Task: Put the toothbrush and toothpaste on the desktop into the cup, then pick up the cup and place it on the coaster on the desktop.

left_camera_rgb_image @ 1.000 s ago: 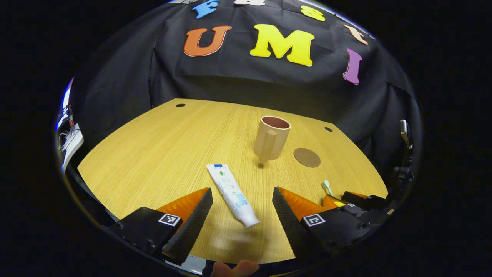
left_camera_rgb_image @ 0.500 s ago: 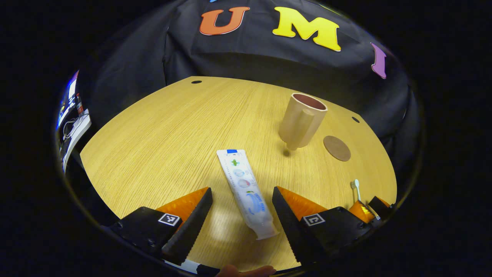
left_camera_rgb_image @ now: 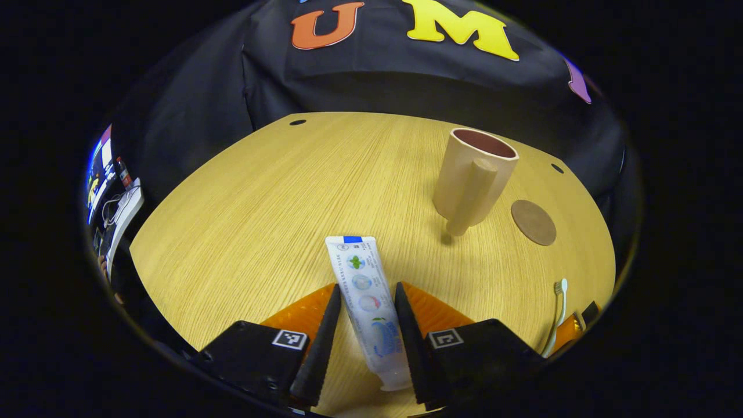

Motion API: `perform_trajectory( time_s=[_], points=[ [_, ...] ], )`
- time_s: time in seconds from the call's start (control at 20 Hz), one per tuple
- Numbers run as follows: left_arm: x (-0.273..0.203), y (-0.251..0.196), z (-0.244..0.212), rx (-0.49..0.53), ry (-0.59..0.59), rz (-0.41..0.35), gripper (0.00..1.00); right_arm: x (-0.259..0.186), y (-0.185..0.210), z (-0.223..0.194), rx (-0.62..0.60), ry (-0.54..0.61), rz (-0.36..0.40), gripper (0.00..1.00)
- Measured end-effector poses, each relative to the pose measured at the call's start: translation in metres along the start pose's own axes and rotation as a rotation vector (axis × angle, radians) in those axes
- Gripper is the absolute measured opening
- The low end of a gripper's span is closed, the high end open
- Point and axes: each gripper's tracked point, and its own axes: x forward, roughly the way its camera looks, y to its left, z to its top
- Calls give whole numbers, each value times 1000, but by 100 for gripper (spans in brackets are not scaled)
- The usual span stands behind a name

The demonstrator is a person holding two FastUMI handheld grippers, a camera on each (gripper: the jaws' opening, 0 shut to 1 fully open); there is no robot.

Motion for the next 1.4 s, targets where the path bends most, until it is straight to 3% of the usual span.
perform_trajectory(
  time_s=[0.05, 0.25, 0.5, 0.75, 0.85, 0.9, 0.95, 1.15, 1.25, 1.3, 1.4],
  points=[
    [0, -4, 1, 22, -8, 1, 52, 0, 0, 0, 0, 1, 4, 93],
    [-2, -17, -1, 71, -28, -67, 49, 0, -2, 1, 9, -3, 3, 94],
    [-8, -20, -4, 85, -35, -95, 41, -1, -1, 0, 7, -7, 9, 95],
    [-28, -29, 2, 73, -64, -155, 39, 0, -3, 0, 2, -6, -1, 92],
    [-40, -28, 7, 70, -89, -176, 39, 3, 0, -2, -7, 2, -1, 95],
    [-46, -29, 10, 71, -100, -184, 44, 4, 2, -3, -15, 5, -3, 95],
    [-53, -30, 13, 68, -115, -195, 39, 6, 4, -4, -27, 7, -4, 92],
    [-85, -39, 29, 79, -182, -230, 39, 16, 13, -6, -57, 20, -2, 96],
    [-99, -39, 36, 81, -219, -234, 39, 23, 13, -7, -74, 27, -24, 86],
    [-104, -38, 39, 77, -232, -238, 39, 26, 11, -9, -81, 33, -44, 72],
    [-106, -37, 45, 64, -247, -249, 39, 29, 15, -8, -62, 36, -39, 55]
  ],
)
